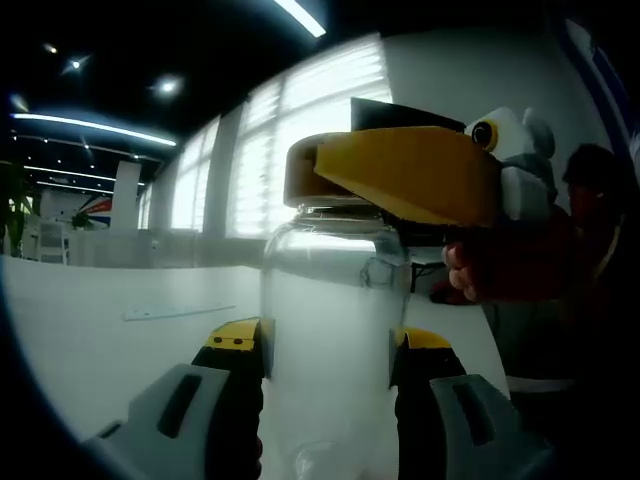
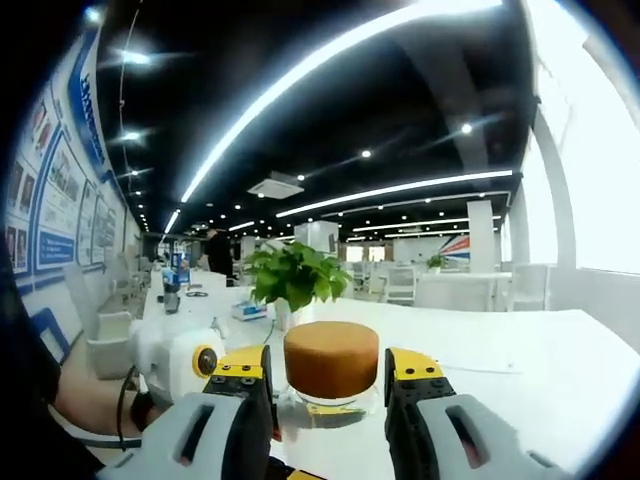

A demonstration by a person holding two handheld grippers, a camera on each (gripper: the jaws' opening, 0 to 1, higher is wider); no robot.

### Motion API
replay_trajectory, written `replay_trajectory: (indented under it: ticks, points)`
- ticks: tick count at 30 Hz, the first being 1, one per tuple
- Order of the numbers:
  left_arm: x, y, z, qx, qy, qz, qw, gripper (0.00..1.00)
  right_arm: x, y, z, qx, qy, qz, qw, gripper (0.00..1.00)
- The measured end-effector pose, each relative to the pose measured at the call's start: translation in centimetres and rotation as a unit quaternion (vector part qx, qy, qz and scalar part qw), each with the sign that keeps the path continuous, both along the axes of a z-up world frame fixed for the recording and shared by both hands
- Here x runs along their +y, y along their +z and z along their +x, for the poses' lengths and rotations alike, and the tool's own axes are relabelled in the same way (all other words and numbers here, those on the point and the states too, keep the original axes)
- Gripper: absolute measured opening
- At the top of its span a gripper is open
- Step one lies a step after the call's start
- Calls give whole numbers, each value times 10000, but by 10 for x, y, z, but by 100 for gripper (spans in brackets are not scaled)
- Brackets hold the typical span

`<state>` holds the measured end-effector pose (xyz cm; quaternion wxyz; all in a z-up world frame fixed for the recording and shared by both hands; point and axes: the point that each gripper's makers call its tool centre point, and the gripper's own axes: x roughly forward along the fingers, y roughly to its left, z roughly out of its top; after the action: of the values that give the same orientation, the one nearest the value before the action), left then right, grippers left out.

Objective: Open cup lid place lid on tabletop

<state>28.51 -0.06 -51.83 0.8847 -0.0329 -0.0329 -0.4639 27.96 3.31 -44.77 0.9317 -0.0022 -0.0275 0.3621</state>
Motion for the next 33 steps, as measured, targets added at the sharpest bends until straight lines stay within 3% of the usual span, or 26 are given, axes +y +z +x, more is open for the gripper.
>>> replay_trajectory:
  ticks: [21,33]
  points:
    - [4,-1,7,21,36,45,10000,42,2,2,9,-81,-392,-96,9992,32]
    - [5,-2,8,-73,-22,126,9999,41,2,2,8,-58,-96,-79,9999,31]
